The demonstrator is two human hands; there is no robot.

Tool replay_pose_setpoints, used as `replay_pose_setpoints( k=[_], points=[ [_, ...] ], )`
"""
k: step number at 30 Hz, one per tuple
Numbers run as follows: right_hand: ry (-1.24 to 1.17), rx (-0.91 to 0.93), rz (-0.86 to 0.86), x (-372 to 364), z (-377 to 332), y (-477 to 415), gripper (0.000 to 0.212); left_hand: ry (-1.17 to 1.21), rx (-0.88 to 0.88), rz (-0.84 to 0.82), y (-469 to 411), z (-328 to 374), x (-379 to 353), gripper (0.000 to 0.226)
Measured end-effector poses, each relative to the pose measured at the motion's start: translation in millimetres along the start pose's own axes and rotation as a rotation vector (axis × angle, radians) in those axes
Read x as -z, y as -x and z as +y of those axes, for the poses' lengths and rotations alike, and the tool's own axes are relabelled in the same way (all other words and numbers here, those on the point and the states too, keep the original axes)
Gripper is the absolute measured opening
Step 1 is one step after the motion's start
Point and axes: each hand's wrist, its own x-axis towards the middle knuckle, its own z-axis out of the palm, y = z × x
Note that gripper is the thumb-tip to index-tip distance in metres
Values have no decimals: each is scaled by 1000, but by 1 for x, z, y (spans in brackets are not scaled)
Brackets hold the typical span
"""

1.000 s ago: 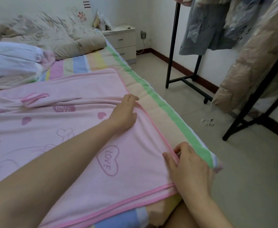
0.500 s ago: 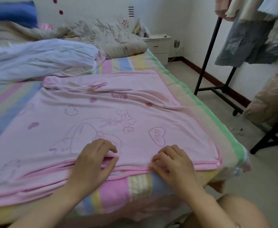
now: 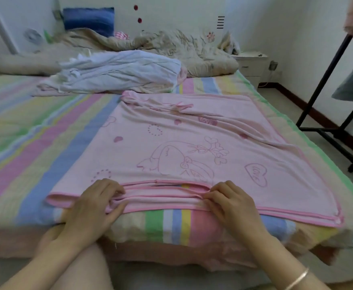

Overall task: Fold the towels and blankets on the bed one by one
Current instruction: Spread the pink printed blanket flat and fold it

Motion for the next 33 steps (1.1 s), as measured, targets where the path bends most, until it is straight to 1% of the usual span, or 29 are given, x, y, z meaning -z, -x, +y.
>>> replay_pose_setpoints(
  k=[2,5,8,10,12,14,16,19,21,24,26,29,31,33],
  points=[
    [6,9,6,-5,-9,-7,18,15,42,2,3,-6,6,19],
    [6,36,9,-13,-23,-18,12,-41,88,-41,11,-25,21,16],
    [-11,65,-6,-23,-38,-29,14,-64,131,-109,20,-47,38,29],
    [-15,71,-26,-30,-47,-37,20,-85,186,-102,26,-58,44,34],
    [-23,33,-39,-35,-55,-44,24,-127,272,-37,28,-66,48,28],
    [-29,13,-57,-39,-62,-50,17,-200,380,32,27,-72,51,20],
    [-22,16,-82,-42,-68,-54,16,-249,507,46,24,-76,56,28],
    [30,47,-90,-43,-77,-60,14,-276,672,44,21,-76,64,26],
    [37,76,-49,-39,-82,-61,13,-294,687,75,23,-73,69,26],
    [-14,100,17,-30,-87,-58,10,-298,641,140,32,-72,74,29],
    [5,158,17,-28,-90,-52,10,-275,652,128,43,-76,73,30],
    [42,221,-28,-34,-92,-42,7,-232,734,91,57,-82,63,28],
    [49,179,-46,-36,-89,-36,6,-202,782,99,59,-84,58,26],
    [49,117,-47,-35,-83,-32,7,-185,790,107,60,-85,56,24]
  ],
)
